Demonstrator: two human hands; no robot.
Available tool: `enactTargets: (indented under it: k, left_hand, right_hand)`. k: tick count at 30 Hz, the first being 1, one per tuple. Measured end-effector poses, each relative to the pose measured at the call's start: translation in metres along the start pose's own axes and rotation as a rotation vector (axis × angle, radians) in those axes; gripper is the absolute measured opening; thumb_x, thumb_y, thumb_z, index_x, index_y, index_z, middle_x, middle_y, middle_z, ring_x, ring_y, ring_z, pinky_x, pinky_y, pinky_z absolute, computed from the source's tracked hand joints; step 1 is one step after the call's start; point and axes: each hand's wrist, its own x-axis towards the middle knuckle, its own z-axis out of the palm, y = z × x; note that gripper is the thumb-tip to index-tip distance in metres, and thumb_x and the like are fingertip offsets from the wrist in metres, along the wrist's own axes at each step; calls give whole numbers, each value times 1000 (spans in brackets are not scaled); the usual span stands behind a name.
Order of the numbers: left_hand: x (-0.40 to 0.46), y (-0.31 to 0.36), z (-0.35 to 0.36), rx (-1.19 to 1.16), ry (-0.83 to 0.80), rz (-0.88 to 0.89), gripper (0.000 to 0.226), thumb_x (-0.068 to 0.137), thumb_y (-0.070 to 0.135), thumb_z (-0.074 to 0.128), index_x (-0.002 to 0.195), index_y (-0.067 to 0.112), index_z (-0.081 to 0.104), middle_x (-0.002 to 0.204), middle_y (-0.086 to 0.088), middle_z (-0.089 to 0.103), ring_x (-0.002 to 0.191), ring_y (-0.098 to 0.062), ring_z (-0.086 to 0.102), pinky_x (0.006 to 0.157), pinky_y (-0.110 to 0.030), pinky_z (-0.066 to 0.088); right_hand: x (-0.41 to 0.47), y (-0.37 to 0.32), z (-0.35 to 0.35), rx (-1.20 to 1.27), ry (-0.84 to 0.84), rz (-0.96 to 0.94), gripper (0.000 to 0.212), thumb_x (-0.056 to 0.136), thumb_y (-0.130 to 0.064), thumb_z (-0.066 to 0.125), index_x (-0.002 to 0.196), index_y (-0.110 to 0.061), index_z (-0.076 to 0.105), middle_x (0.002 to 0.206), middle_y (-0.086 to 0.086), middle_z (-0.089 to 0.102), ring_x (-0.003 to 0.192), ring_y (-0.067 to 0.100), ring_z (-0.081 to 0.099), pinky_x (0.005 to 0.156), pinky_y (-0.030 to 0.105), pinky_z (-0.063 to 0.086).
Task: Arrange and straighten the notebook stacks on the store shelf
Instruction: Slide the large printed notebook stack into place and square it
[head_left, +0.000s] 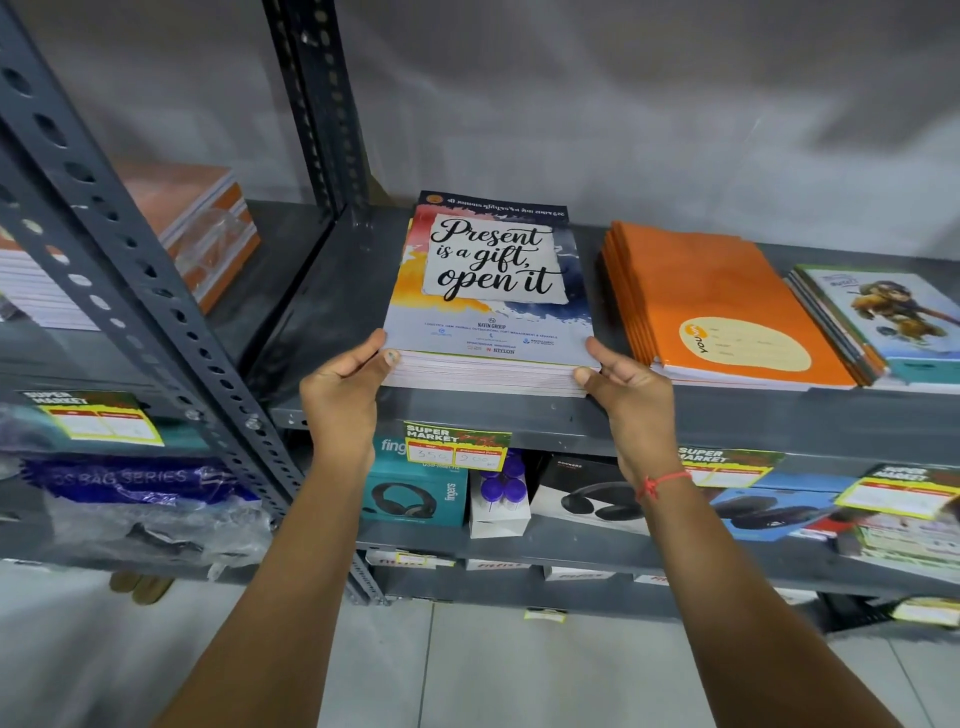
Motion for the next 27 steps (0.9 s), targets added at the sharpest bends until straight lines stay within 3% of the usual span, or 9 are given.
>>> enactTargets:
  k: [3,7,11,16,19,22,24,26,27]
  left_hand:
    - [0,-1,1,7,6,9,38,81,-1,64,119,1,61,103,2,66,76,7,63,76,-5,52]
    - [-2,-2,1,45,17,47,39,81,0,64,120,0,60,109,0,65,81,5,62,78,-4,51]
    - [-6,3,2,89,37,38,38,82,2,64,120,1,61,112,1,65,72,12,65,74,-2,50]
    - [-56,20,47,140,324,158,35,88,6,57,123,7,61,123,-2,63,103,-6,60,81,1,46]
    - [-107,24,106,199,131,325,36,91,11,54,127,16,56,120,16,55,103,6,62,93,-8,47]
    - [-137,6,159,261,-142,384,38,93,17,50,131,15,51,132,-5,58,118,-15,59,103,-36,42]
    - [-144,-9,188,298,-198,340,42,94,18,47,135,9,46,138,-17,51,130,-29,46,101,-21,43]
    - [-140,-22,206,307,-172,252,45,96,20,44,139,6,40,144,-11,45,132,-14,41,91,6,35]
    - [-138,-28,214,311,-155,197,46,97,22,42,141,7,38,145,-8,44,129,-8,40,92,4,33]
  right_hand:
    - [0,2,0,-10,8,-6,45,81,-3,62,126,-6,56,131,3,58,112,6,52,85,1,42]
    - [-1,2,0,-24,29,2,41,82,-3,61,123,-6,59,131,6,59,117,13,55,107,26,39]
    - [-5,-1,1,-30,21,-1,40,83,-2,59,124,-6,58,132,6,58,117,9,52,110,29,36]
    - [-24,-3,-24,-27,23,-27,42,87,-4,53,128,-11,55,113,3,69,101,7,62,102,26,43]
    - [-31,-4,-76,-85,220,-224,31,85,-10,53,108,-26,67,82,-21,70,78,-8,65,86,11,47]
    - [-10,-16,-145,13,506,-317,19,87,-19,55,100,-29,64,99,1,68,84,-10,61,86,10,47]
    - [14,-19,-184,66,536,-249,29,90,-20,52,117,-11,61,116,7,62,94,-10,59,87,7,46]
    - [32,-18,-202,32,408,-130,41,92,-27,48,127,-6,54,128,6,57,112,4,52,100,17,42]
    - [40,-18,-208,19,331,-64,43,93,-31,45,127,-7,54,127,2,55,116,9,48,103,23,38]
